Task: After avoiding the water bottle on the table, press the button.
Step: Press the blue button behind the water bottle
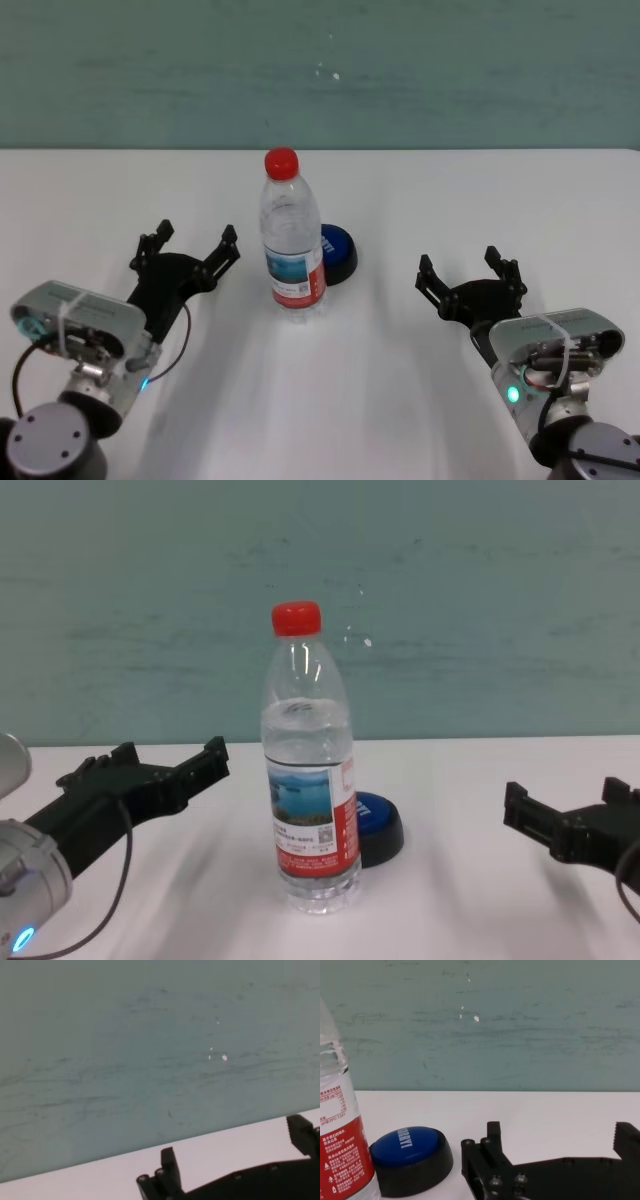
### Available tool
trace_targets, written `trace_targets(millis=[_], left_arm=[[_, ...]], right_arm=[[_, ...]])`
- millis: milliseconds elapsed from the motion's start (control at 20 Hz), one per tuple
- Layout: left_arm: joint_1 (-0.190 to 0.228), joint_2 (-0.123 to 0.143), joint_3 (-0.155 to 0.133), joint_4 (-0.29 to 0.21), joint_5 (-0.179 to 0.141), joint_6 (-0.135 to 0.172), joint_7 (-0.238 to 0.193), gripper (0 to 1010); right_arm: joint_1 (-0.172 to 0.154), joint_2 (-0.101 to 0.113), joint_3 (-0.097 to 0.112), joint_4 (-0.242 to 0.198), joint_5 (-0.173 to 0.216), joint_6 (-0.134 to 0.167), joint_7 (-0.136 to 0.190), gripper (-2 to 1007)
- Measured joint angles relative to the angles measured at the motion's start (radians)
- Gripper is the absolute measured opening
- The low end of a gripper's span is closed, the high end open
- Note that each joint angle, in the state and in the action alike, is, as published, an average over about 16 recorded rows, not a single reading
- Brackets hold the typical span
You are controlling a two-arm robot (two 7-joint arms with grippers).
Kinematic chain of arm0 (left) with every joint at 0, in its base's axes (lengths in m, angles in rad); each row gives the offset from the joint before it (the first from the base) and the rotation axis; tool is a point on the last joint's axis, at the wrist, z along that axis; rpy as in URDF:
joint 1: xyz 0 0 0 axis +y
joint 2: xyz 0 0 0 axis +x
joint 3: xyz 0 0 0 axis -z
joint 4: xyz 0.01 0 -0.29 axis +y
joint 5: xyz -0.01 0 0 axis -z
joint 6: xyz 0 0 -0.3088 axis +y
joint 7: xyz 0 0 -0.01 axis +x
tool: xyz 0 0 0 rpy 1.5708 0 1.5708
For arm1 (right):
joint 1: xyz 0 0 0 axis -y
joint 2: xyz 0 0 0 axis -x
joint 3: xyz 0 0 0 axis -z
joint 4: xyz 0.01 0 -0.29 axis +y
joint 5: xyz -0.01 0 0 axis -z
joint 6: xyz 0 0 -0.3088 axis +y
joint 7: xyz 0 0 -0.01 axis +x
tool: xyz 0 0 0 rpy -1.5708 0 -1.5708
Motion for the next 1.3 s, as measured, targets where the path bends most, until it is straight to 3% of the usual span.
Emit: trace_targets(millis=[1300], left_arm=[[-0.167,-0.035,0.002,0.183,0.042,-0.065,0.012,1010]], right_arm=[[0.0,0.0,0.0,0.0,0.0,0.0,0.0,1004]])
